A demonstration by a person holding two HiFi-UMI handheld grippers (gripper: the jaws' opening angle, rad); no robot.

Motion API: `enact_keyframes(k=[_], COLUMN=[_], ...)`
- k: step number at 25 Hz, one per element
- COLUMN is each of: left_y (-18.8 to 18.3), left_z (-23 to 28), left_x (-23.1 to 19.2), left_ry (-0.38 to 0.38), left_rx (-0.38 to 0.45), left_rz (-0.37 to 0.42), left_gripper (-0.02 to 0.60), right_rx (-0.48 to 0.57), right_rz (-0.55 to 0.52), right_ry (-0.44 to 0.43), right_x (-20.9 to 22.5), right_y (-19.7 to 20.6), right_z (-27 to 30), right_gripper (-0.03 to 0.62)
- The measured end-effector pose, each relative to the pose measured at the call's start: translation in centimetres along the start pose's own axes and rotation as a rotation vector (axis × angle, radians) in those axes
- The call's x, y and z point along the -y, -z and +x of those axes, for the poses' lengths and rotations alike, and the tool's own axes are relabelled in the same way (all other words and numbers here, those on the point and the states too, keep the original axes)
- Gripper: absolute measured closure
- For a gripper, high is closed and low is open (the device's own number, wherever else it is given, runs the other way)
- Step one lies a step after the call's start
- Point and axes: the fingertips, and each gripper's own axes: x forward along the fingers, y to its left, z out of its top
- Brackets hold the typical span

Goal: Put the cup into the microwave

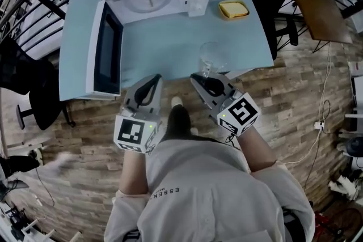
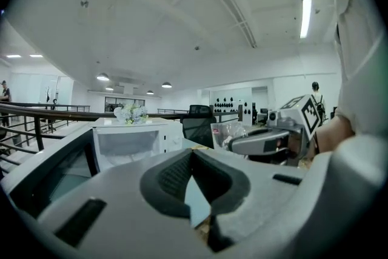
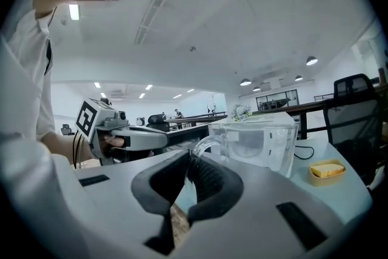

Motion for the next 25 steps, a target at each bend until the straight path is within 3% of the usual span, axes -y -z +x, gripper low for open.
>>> enact_keyframes(k=[8, 16, 25], left_y=[0.1, 0.4, 2.8], left_z=[5.6, 12.0, 14.1], left_x=[-8.7, -16.4, -19.7], left_ry=[-0.057, -0.06, -0.083], left_rx=[0.011, -0.02, -0.056], left_rz=[-0.001, -0.044, -0.086], left_gripper=[0.581, 0.581, 0.581], right_rx=[-0.014, -0.058, -0.095], right_rz=[-0.041, -0.044, -0.036], right_ry=[-0.124, -0.226, -0.279], right_x=[4.6, 10.7, 14.5], right_y=[-0.8, 0.4, 3.0], right_z=[9.9, 20.6, 27.5], right_gripper=[0.576, 0.574, 0.574])
